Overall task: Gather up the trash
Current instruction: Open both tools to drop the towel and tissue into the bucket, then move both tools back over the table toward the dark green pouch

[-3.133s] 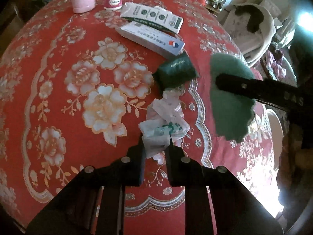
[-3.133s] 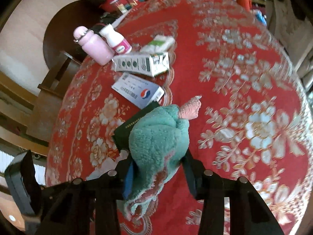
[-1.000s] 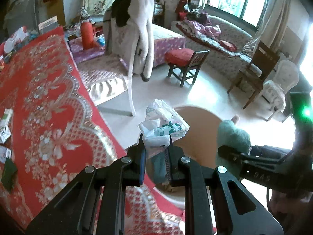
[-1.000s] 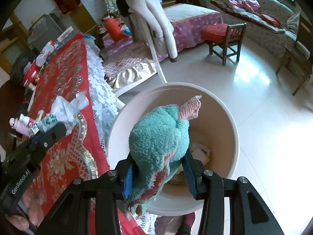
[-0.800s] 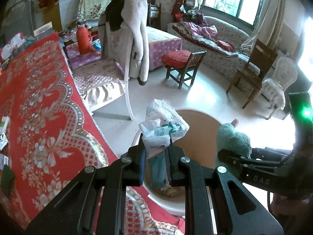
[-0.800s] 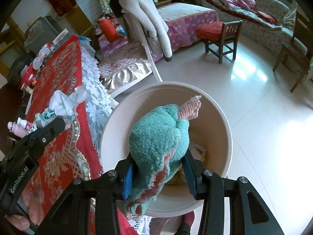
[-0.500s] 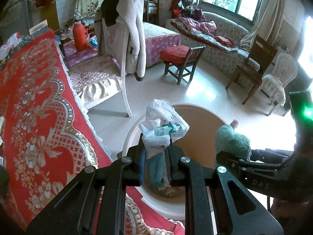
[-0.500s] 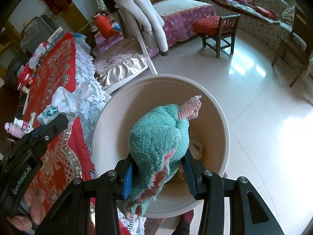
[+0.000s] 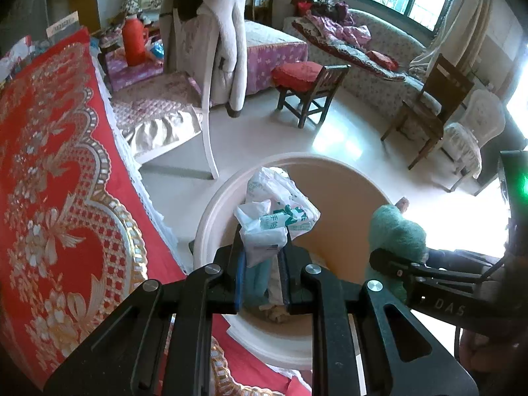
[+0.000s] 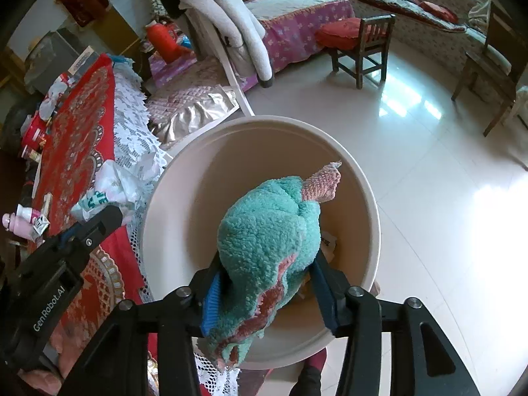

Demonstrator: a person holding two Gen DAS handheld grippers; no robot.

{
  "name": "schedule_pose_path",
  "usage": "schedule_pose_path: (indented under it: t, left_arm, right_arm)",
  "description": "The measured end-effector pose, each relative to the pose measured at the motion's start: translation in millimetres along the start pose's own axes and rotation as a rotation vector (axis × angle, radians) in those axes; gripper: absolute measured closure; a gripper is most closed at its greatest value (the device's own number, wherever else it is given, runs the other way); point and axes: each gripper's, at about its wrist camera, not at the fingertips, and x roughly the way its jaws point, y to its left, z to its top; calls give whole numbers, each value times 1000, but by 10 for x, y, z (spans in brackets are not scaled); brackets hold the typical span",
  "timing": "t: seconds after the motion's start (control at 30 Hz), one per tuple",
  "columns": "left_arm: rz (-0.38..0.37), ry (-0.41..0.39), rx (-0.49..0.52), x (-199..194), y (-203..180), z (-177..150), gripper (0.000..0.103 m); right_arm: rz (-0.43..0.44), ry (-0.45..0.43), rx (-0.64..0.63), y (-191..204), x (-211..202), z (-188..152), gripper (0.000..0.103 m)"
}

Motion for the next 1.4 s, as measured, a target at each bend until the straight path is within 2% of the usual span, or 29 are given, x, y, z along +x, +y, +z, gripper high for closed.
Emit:
schedule_pose_path:
  t: [0.1,0.2,0.23,0.37,0.77,1.03,1.4]
  left_arm:
    - [-4,16,-5,6,13,8,83]
    - [-27,21,-28,-15,22,-28,60]
    - [-34,20,-37,-24,31,-28,58]
    - [-32,22,-49,-54,42,-48,58]
    - [23,-3,-76,-261,216,-137,58]
    - [70,-35,-153,-500,608,-215,58]
    - [151,-77,-277,-917,1199,-429,58]
  right_arm:
    - [1,-5,18,-33,-11,12,46]
    - [5,-3,24,-44,-24,13,43]
    - [5,-4,24,-44,-26,9,43]
    - [8,0,25,-32,-22,-1,40]
    - [8,-7,-30,202,-35,-9,39]
    - [12,-46,-117,584,-78,17,39]
    - [63,-58,-241,1292,-87,17,39]
